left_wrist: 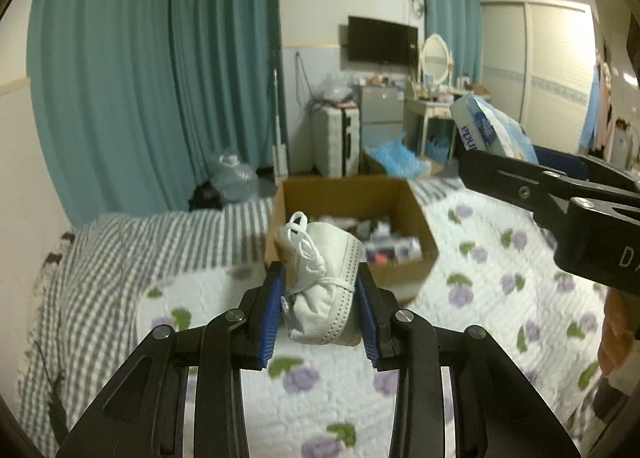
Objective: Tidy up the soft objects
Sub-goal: 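Carry the blue pack and mask into the box and open both grippers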
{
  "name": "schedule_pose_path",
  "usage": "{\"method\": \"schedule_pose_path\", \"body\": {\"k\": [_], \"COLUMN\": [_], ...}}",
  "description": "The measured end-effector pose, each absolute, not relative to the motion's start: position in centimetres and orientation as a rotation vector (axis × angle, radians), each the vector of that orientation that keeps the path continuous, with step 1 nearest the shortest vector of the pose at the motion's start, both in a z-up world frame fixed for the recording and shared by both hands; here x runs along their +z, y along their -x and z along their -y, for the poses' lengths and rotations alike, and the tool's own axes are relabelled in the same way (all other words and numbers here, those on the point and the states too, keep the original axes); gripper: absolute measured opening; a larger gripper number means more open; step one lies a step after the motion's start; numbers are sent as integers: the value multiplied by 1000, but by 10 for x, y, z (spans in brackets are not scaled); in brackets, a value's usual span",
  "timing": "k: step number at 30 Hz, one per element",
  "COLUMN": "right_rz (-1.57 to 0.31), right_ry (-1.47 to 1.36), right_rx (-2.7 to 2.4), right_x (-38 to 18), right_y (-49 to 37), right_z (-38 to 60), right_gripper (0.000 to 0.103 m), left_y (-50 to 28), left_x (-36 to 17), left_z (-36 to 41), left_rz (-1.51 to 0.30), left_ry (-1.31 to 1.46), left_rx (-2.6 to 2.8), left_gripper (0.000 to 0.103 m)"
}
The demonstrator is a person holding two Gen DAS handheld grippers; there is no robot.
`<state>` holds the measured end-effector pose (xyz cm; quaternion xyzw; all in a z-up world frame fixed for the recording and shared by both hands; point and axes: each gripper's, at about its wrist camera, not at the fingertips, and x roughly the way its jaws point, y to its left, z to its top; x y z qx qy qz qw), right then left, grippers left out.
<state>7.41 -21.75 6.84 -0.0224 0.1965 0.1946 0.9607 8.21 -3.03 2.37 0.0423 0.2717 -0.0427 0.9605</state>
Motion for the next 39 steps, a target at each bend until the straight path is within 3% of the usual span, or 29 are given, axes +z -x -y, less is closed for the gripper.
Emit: {"method": "schedule_pose_path", "body": {"k": [11,24,27,29,31,34,39], "right_rz": [-395,-546,-575,-591,-596,-596,-585], "right_ry": [15,-6,-5,-1,-7,-10,-31], "right_rx": [403,354,347,336,342,332,320], "right_x": [89,14,-3,-12,-18,-23,-13], "right_y": [-171,-280,-296,-305,-309,-313,-304], "right_z": [218,231,228,226,225,226,236], "right_gripper": [77,77,77,78,80,93,93], "left_y": [-168,-278,-292,-302,-310,-311,-305], "left_x": [48,-26,-35,-43,-51,-58,-57], "left_z": [41,72,73,70,66,64,70], "left_rz": [-505,-620,-629,-664,-710,-712,-718], "left_ry": [-135,-171,-169,-161,-139,-133,-156], "left_rx": [-61,-111,-102,-90,-88,-60,-42], "left_gripper": [33,35,37,57,64,65,65]}}
